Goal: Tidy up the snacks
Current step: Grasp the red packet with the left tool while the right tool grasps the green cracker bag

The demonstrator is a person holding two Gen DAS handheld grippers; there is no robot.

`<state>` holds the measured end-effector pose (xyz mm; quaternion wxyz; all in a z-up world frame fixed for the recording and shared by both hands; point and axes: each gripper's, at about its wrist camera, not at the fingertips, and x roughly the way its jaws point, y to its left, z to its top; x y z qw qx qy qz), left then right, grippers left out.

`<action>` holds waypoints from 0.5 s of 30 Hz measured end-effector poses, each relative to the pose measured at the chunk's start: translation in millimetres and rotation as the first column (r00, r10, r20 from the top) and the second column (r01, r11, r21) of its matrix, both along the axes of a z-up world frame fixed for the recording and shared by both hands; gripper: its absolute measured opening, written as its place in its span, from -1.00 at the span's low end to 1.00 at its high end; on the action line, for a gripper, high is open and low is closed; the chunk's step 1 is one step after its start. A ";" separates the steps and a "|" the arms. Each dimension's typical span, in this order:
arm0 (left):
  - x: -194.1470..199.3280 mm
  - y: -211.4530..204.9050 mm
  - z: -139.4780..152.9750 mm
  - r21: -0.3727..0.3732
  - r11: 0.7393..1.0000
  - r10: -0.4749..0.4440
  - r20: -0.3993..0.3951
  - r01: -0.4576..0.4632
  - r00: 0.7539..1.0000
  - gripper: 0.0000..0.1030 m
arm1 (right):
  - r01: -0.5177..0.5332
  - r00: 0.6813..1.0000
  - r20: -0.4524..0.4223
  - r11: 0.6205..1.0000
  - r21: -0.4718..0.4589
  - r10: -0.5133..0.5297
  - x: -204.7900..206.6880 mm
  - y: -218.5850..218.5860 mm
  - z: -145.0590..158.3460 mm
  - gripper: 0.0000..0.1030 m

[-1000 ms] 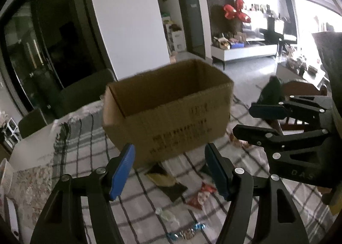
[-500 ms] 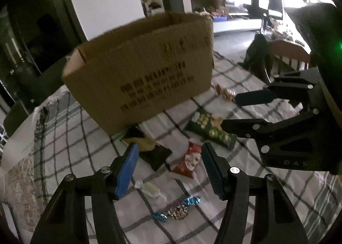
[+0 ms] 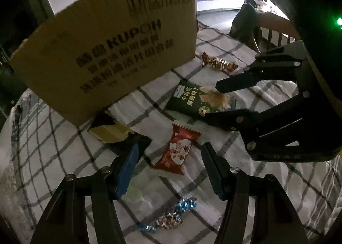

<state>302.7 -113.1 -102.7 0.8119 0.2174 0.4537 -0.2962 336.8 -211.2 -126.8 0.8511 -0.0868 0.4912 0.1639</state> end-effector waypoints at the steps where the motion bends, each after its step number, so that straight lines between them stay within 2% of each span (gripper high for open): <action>1: 1.3 -0.7 -2.6 -0.004 1.000 0.000 -0.009 0.000 1.000 0.17 | -0.001 1.000 -0.003 1.000 0.000 0.001 1.4 0.1 -1.9 -0.15; 5: 4.8 -1.6 -9.7 -0.011 1.000 0.008 -0.028 -0.008 1.000 0.00 | -0.007 1.000 -0.007 1.000 0.000 0.007 6.5 0.7 -6.1 -0.15; 9: 7.6 -0.7 -15.2 -0.035 0.999 0.020 -0.057 -0.022 0.998 -0.29 | -0.010 1.000 -0.005 1.000 0.001 0.010 11.1 3.0 -8.0 -0.07; 11: 7.5 -0.6 -15.7 -0.048 0.998 0.023 -0.062 -0.026 0.998 -0.37 | -0.012 1.000 -0.008 1.000 0.001 0.012 14.6 5.7 -10.9 -0.07; 12: 7.8 -0.4 -15.6 -0.056 0.998 0.027 -0.064 -0.031 0.998 -0.49 | -0.011 1.000 -0.009 1.000 0.000 0.011 15.2 5.3 -11.6 -0.07; 15: 10.7 2.1 -15.6 -0.077 0.995 0.059 -0.081 -0.065 0.995 -0.53 | -0.002 1.000 -0.009 1.000 0.014 0.002 16.8 5.1 -13.2 -0.06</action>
